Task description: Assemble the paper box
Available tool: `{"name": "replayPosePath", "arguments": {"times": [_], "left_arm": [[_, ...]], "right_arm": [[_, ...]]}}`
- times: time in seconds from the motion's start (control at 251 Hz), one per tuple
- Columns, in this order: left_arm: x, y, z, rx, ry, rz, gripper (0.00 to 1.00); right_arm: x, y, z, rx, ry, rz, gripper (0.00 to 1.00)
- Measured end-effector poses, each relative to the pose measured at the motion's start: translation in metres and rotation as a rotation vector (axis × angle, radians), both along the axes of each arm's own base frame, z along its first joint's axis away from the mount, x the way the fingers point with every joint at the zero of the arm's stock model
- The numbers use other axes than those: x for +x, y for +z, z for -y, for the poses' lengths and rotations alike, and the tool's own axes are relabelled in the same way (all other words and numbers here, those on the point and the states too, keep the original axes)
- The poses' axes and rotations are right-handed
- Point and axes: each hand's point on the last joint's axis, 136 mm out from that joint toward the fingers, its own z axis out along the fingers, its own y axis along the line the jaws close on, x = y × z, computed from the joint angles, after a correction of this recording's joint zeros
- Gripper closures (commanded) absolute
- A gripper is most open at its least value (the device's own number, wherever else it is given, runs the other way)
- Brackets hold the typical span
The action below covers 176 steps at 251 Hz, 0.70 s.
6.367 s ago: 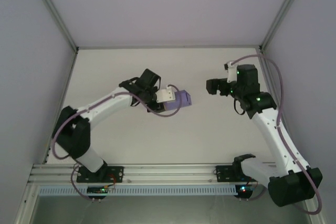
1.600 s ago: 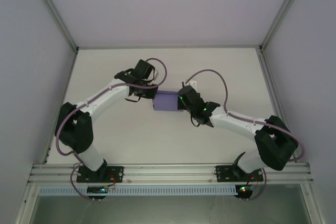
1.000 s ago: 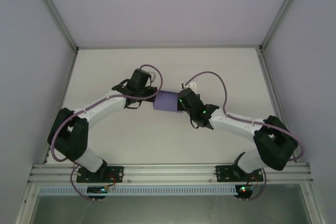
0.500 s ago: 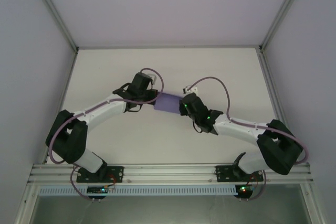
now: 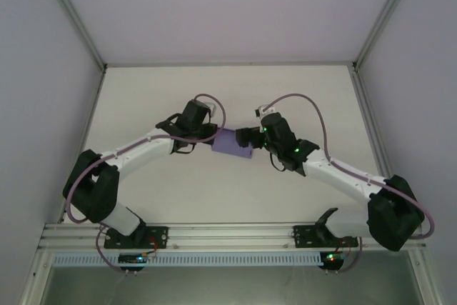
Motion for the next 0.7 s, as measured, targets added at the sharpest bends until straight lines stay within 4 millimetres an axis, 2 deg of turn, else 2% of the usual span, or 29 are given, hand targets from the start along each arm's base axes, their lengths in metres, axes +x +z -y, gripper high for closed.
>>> {"name": "replayPosePath", "arguments": {"times": [0.08, 0.172, 0.435, 0.491, 0.567, 0.702], "left_arm": [[-0.001, 0.0, -0.001, 0.004, 0.0, -0.006, 1.0], [-0.002, 0.0, 0.0, 0.006, -0.001, -0.008, 0.99], [-0.003, 0.0, 0.001, 0.01, -0.004, -0.011, 0.95], [-0.005, 0.0, 0.001, 0.015, -0.009, -0.016, 0.94], [-0.007, 0.0, 0.001, 0.021, -0.012, -0.028, 0.88], [-0.015, -0.002, -0.004, 0.045, -0.022, -0.067, 0.69]], "right_arm": [[0.008, 0.006, 0.007, 0.017, -0.032, 0.004, 0.01], [0.015, 0.001, 0.016, 0.009, -0.075, -0.02, 0.01], [0.013, -0.042, 0.029, -0.047, -0.152, -0.163, 0.09], [0.013, -0.045, 0.03, -0.038, -0.166, -0.172, 0.11], [0.012, -0.049, 0.029, -0.011, -0.186, -0.176, 0.13], [0.008, -0.059, 0.028, 0.028, -0.214, -0.186, 0.17]]}}
